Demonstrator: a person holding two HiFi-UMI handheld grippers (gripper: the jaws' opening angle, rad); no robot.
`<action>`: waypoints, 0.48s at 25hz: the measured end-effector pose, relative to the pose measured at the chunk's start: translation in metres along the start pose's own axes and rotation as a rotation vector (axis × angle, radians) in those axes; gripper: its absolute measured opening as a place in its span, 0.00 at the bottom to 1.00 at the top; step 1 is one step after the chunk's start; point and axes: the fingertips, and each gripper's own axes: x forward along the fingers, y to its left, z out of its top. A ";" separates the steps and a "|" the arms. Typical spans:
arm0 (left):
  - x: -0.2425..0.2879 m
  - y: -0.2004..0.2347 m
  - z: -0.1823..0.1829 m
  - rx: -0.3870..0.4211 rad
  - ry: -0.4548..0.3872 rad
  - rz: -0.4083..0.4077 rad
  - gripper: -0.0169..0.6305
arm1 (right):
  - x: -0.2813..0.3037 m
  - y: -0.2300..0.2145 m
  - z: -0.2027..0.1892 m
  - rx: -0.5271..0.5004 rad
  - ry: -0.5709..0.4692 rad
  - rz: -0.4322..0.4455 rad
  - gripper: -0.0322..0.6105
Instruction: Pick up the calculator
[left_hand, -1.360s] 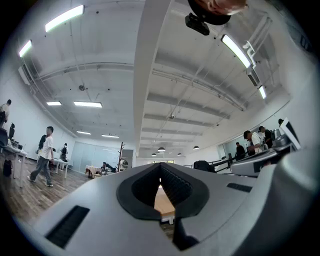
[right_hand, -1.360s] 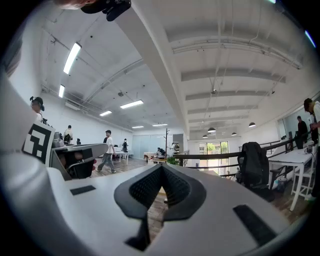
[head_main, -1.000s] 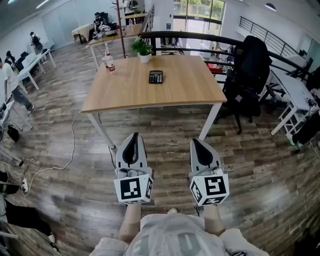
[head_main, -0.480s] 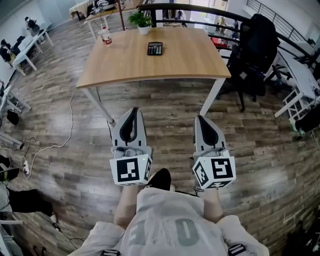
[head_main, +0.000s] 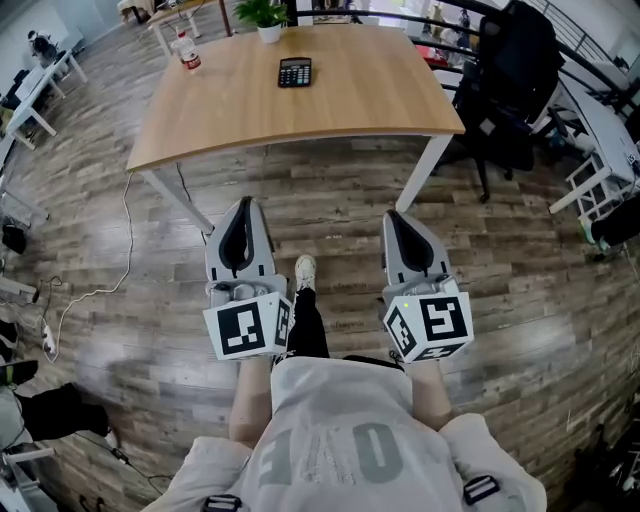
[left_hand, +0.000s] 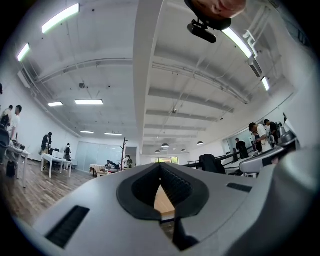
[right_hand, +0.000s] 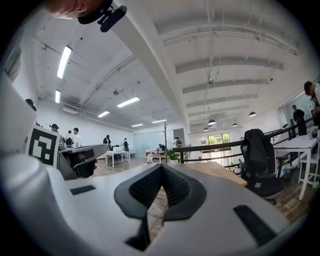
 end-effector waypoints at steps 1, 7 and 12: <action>0.011 0.004 -0.003 -0.006 0.001 0.006 0.04 | 0.011 -0.003 0.000 -0.006 0.009 0.005 0.08; 0.092 0.037 -0.018 -0.038 0.007 0.033 0.04 | 0.095 -0.022 0.017 -0.059 0.020 0.026 0.08; 0.180 0.076 -0.035 -0.034 0.017 0.040 0.04 | 0.187 -0.037 0.029 -0.086 0.028 0.025 0.08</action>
